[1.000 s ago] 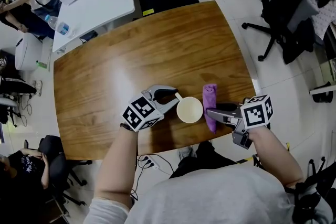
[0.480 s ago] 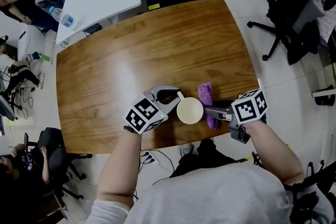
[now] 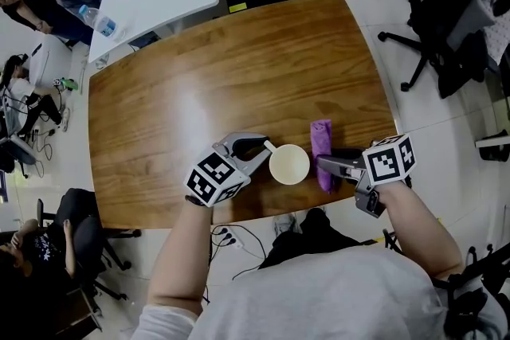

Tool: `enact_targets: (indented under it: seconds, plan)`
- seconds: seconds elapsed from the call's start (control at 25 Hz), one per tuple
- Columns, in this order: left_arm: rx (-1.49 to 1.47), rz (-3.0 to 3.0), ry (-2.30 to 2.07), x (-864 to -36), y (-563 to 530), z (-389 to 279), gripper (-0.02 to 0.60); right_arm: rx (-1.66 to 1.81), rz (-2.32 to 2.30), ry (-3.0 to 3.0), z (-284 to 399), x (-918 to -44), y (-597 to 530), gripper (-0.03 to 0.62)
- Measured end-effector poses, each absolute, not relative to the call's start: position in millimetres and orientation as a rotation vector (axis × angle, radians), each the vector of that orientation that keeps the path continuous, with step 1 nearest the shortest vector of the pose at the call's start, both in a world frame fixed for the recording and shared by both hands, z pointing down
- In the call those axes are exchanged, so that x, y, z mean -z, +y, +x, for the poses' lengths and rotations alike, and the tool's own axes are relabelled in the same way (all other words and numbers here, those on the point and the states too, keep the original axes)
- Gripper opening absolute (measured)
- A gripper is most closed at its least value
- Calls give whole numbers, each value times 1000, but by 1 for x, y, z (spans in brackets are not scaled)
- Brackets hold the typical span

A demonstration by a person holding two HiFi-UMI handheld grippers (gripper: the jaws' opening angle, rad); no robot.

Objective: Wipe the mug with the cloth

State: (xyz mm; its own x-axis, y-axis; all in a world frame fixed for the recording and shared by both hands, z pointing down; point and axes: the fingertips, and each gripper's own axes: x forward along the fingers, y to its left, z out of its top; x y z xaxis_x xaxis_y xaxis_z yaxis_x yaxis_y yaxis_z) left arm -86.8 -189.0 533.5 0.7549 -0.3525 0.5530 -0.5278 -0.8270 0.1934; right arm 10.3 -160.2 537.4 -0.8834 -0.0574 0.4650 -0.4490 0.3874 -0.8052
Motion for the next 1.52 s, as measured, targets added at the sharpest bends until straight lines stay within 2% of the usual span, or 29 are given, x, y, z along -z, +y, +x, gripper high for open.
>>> enact_targets:
  seconds: [0.4,0.88,1.24,1.52]
  plan:
    - [-714,2470,-906,-533,-160,-116,49,-1634,434,-2380,13,-492,-123,126]
    - [-686,2373,-1056,-531,-126,-118,54,-1675,449,-2349,-12,-507,-109,126]
    - [-693,2377,-1048,-534,-114,-116,57,-1560,563,-2205,-7,-562,-111,126]
    - [-707,2369,-1056,-533,-106,-118,57,-1558,603,-2197,-7,-562,-109,124]
